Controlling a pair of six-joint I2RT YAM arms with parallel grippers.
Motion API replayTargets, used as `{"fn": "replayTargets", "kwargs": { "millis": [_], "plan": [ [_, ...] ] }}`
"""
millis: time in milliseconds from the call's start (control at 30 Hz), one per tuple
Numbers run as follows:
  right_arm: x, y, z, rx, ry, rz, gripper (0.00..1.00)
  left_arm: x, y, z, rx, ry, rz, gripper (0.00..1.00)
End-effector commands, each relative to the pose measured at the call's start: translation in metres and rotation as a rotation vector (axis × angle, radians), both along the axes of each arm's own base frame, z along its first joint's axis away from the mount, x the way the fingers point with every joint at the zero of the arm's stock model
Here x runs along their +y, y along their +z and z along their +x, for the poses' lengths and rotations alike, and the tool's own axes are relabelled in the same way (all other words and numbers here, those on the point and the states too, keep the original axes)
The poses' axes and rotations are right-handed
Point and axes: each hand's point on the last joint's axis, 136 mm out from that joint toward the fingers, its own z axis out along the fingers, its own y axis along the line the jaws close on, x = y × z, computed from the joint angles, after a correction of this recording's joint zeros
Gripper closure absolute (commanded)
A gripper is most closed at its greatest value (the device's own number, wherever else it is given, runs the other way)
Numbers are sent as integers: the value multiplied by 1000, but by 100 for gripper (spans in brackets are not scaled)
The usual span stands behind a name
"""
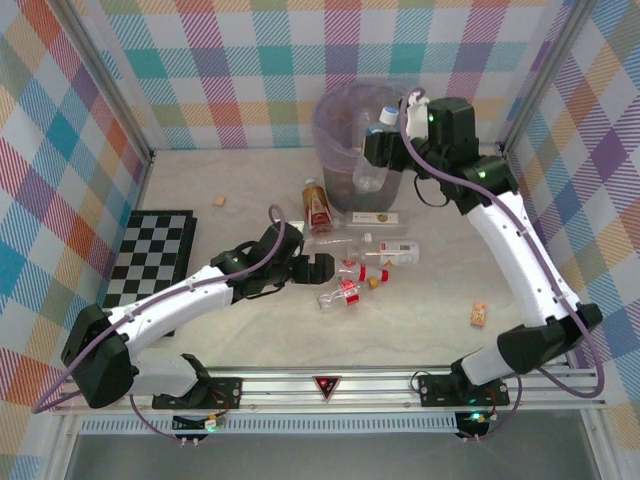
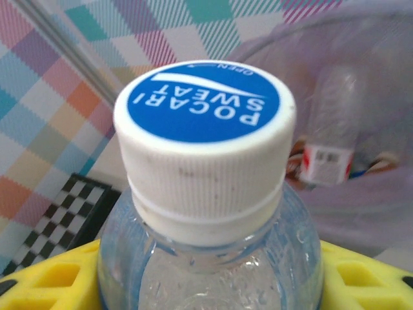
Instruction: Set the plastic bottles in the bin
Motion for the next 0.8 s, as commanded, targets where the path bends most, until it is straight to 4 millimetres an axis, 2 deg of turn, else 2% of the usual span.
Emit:
{"fn": "replayTargets", "kwargs": {
  "millis": [0, 133, 300, 400, 500, 600, 767],
  "plan": [
    [-14, -9, 35, -22, -63, -96, 47, -1, -5, -1, -16, -15, 49, 1],
    [-21, 5, 75, -76, -100, -101, 47, -9, -14, -9, -19, -31, 81, 1],
    [-33, 1, 126, -76, -138, -78, 47, -22, -25, -17, -32, -38, 108, 1],
    [-35, -14, 148, -39, -144, -94, 46, -31, -30, -24, -34, -61, 131, 1],
    [-36, -35, 167, -5, -155, -120, 45, -28, -35, -27, -35, -63, 184, 0],
    [-37, -55, 179, 26, -162, -136, 44, -26, -37, -29, -32, -65, 196, 1],
    [-37, -83, 190, 72, -175, -161, 33, -24, -40, -32, -29, -73, 198, 2]
  ]
}}
